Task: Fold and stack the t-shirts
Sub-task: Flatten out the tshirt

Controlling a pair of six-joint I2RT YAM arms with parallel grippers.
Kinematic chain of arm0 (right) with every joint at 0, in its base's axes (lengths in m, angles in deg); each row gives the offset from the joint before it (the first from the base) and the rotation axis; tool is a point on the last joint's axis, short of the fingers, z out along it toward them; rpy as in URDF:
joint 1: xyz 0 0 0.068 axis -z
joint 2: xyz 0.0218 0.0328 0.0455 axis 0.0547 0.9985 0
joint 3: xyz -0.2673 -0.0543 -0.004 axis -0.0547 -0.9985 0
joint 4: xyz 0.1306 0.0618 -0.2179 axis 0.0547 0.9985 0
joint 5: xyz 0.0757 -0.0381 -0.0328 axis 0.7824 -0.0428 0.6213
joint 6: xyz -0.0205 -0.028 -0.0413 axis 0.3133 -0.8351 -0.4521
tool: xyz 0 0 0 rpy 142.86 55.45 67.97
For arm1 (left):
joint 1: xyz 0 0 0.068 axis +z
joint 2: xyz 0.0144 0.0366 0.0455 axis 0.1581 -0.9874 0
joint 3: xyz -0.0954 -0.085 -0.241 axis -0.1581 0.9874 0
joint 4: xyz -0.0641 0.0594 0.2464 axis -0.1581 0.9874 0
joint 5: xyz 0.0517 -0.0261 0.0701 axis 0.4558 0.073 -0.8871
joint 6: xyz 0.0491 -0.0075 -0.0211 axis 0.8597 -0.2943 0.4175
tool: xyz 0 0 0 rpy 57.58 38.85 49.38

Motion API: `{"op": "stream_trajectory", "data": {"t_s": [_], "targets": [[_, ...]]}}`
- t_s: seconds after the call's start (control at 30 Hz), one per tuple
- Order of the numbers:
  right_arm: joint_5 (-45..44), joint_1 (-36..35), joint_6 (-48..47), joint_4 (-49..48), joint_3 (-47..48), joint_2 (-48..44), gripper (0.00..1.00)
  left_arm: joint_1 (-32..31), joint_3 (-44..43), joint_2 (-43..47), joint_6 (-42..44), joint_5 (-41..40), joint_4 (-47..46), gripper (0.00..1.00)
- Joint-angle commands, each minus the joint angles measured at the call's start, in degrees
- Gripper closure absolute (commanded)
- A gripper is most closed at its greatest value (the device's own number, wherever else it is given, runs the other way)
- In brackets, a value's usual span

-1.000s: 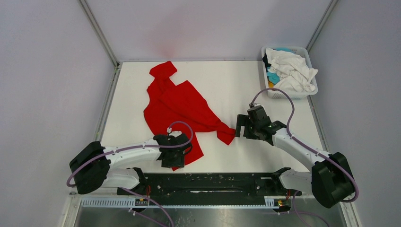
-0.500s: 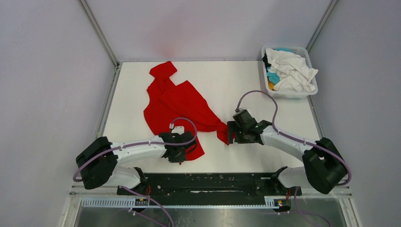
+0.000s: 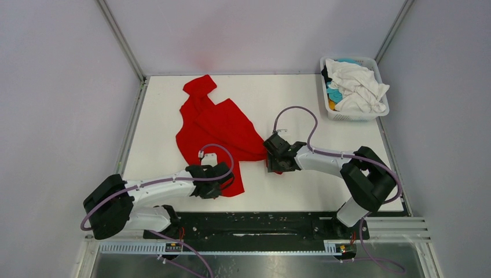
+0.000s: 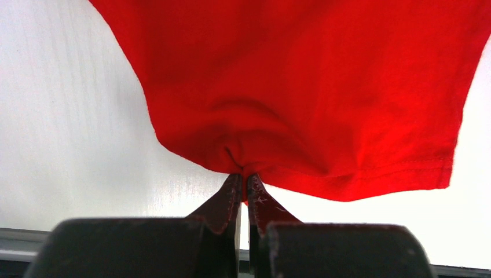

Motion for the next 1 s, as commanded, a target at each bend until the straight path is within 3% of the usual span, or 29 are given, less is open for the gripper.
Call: {"op": "stream_trajectory", "data": {"t_s": [0.0,0.1,0.13,0.27,0.37,0.63,0.83,0.97], "targets": [[-4.38,-0.36,4.33,2.32,-0.08,4.78,0.42,0.48,0.71,2.0,-2.76,-2.1,0.44,1.0],[-6.42,-0.36,5.89,4.1,-0.41,4.9,0.63,0.64,1.12,3.47,-3.61,-2.75,1.08,1.0],[-8.44,-0.36,6.38,5.29,-1.61,3.13,0.77,1.1,1.32,5.18,-4.12,-3.44,2.07,1.0],[-10.52,-0.08,5.94,6.41,-4.62,-2.29,1.0,1.75,1.54,8.86,-3.91,-5.25,2.34,1.0],[-8.46,3.79,5.04,7.56,-6.84,-7.48,1.0,2.85,1.5,12.04,-3.89,-7.09,2.29,1.0],[-8.97,17.54,-3.59,8.11,-8.73,-23.48,1.0,16.39,-2.2,22.03,5.52,-11.43,0.77,1.0],[-11.11,24.61,-8.33,8.87,-4.02,-26.85,1.0,24.62,-11.77,26.17,12.53,-15.94,-0.84,1.0],[-14.26,26.43,-11.34,9.34,0.87,-30.08,1.0,26.91,-20.05,27.3,16.17,-17.62,-1.91,1.0]]}}
